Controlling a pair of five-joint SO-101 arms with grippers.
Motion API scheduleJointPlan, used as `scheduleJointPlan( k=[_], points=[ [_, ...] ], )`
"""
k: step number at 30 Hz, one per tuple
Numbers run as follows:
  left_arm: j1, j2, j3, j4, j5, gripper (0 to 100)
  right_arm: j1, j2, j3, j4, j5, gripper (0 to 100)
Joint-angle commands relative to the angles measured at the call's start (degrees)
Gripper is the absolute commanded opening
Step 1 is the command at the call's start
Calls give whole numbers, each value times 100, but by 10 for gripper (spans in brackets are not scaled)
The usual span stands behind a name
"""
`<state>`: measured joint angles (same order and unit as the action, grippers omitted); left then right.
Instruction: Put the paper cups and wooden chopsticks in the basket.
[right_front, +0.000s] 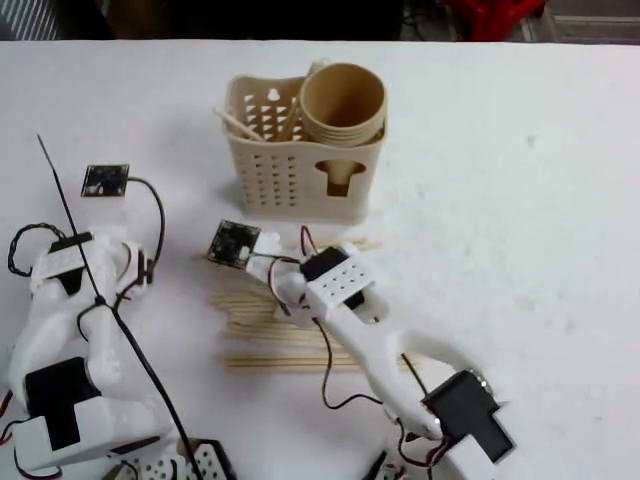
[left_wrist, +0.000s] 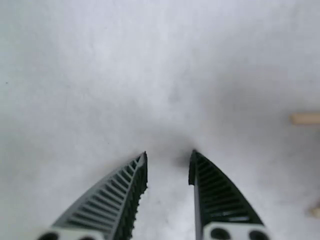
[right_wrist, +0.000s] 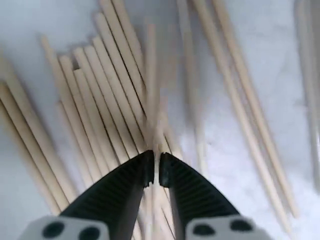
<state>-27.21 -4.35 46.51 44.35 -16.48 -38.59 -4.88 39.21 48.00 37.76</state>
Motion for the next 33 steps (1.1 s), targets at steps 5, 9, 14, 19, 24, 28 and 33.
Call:
scheduleJointPlan(
  k=[5, 9, 14, 19, 24, 28, 33],
  points=[
    [-22, -13, -18, -97, -26, 151, 84, 22, -141, -84, 79, 42],
    [-22, -13, -18, -97, -26, 151, 48, 22, -123, -40, 79, 105],
    [-22, -13, -18, -97, -26, 151, 22, 48, -123, -48, 88, 106],
    [-22, -13, -18, -97, -26, 151, -84, 585, -167, -286, 88, 104],
    [-22, -13, -18, -97, -26, 151, 22, 567, -264, -321, 35, 16],
    [-22, -13, -18, -97, -26, 151, 154, 163, -264, -101, 26, 17],
    [-22, -13, -18, -97, -26, 151, 198, -505, -255, 198, -62, 17]
  ],
)
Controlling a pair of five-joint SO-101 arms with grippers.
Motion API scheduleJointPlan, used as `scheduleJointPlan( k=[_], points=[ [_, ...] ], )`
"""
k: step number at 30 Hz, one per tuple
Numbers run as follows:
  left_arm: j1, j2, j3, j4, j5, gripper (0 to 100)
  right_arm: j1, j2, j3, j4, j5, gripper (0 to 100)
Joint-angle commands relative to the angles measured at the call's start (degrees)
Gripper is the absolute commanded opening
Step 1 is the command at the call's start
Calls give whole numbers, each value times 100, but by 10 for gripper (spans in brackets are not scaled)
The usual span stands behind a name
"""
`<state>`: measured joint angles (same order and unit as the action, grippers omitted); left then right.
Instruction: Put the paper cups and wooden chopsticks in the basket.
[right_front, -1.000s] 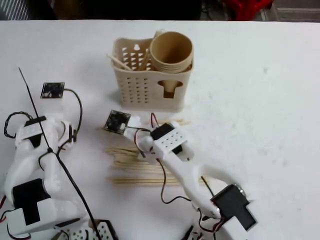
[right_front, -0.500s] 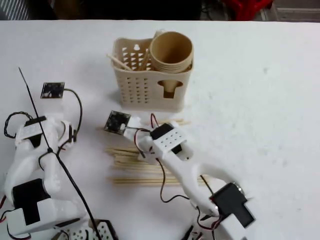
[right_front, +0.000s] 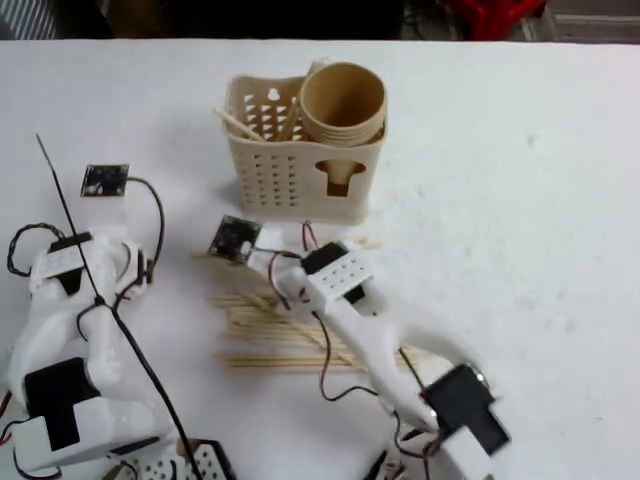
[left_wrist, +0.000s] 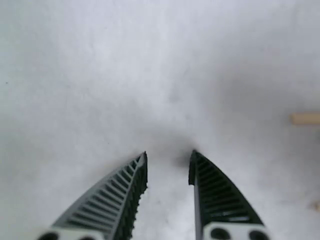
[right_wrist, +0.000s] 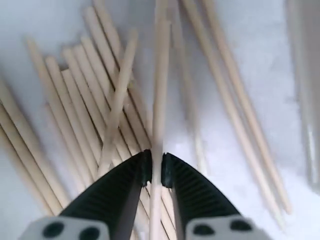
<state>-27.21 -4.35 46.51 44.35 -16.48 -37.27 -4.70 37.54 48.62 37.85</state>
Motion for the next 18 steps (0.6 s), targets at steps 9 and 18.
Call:
scheduleJointPlan(
  k=[9, 18],
  points=[
    [-22, -13, -18, -97, -26, 151, 75, -1341, -97, 312, -237, 17],
    [-22, -13, -18, -97, -26, 151, 84, -2527, -624, 22, -1371, 16]
  ],
)
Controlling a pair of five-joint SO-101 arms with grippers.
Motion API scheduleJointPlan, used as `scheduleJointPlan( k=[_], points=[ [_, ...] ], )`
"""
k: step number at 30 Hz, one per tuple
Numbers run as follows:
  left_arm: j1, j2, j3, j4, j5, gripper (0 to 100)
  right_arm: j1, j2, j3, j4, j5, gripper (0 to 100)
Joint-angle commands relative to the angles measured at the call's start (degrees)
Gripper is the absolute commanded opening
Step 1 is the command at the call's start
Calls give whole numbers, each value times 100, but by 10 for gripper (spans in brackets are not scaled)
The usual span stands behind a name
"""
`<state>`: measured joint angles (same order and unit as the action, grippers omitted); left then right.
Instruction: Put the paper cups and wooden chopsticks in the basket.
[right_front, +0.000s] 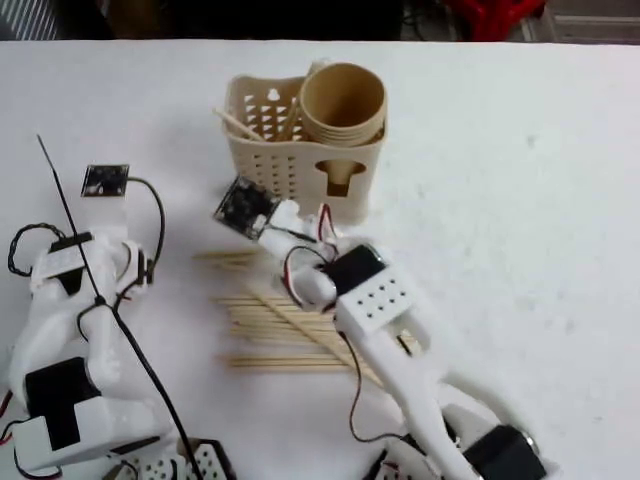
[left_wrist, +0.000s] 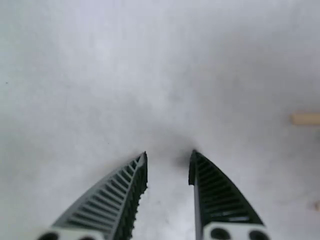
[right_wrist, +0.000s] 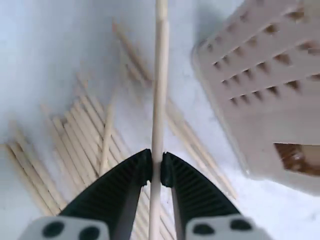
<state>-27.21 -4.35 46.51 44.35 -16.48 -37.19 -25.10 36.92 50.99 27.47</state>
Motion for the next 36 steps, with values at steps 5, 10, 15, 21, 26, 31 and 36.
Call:
scheduleJointPlan(
  k=[5, 10, 15, 21, 26, 31, 36],
  points=[
    [-22, -13, -18, -97, -26, 151, 75, -418, -2066, -251, -870, 16],
    [-22, -13, -18, -97, -35, 151, 75, 312, -3833, -356, -1354, 16],
    [-22, -13, -18, -88, -44, 151, 75, 1376, -5310, -1024, -1749, 16],
    [-22, -13, -18, -88, -53, 151, 136, 2554, -6330, -2132, -1732, 18],
    [-22, -13, -18, -88, -62, 151, 312, 3099, -6778, -2580, -1732, 18],
    [-22, -13, -18, -88, -62, 151, 374, 3266, -6796, -2589, -1741, 18],
    [-22, -13, -18, -88, -62, 151, 365, 3240, -6778, -2554, -1785, 18]
  ],
)
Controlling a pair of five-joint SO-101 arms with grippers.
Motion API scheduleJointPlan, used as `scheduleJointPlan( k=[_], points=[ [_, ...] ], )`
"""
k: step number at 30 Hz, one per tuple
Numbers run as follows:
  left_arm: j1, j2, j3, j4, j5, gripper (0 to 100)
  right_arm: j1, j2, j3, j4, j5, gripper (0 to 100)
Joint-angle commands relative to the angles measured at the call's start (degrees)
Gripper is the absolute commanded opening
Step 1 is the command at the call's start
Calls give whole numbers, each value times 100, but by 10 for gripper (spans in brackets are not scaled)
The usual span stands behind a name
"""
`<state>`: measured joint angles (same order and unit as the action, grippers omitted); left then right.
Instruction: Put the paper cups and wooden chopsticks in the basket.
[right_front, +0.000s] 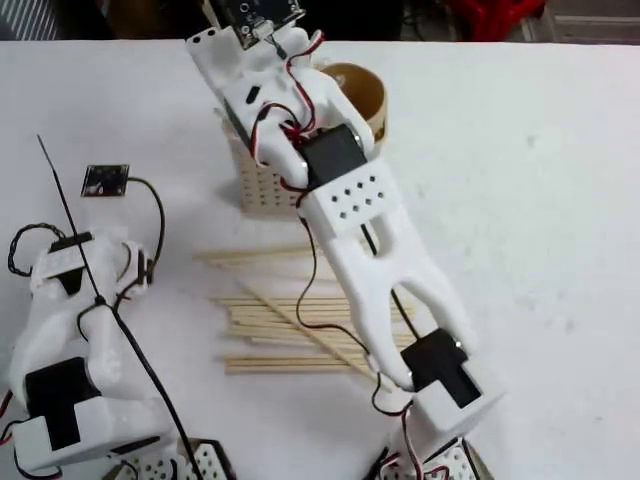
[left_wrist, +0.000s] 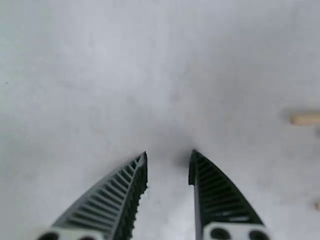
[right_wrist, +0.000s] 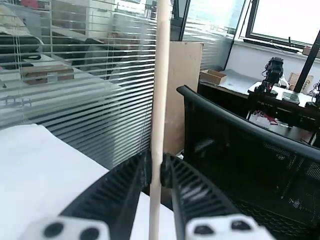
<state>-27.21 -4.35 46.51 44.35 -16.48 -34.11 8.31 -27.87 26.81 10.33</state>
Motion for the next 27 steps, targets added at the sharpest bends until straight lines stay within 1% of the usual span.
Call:
scheduleJointPlan(
  k=[1, 5, 9, 15, 22, 24, 27],
  points=[
    [-22, -13, -18, -88, -62, 151, 57, -101, -299, -127, -70, 17],
    [-22, -13, -18, -88, -62, 151, 75, -66, -255, -127, -79, 17],
    [-22, -13, -18, -88, -62, 151, 75, -215, 237, -233, -79, 17],
    [-22, -13, -18, -88, -62, 151, 189, -690, 1327, -927, -79, 17],
    [-22, -13, -18, -88, -53, 151, 198, -1244, 2198, -1068, -35, 19],
    [-22, -13, -18, -88, -44, 151, 198, -1358, 2338, -1051, -44, 36],
    [-22, -13, -18, -88, -44, 151, 189, -1516, 2585, -1051, -62, 107]
  ],
)
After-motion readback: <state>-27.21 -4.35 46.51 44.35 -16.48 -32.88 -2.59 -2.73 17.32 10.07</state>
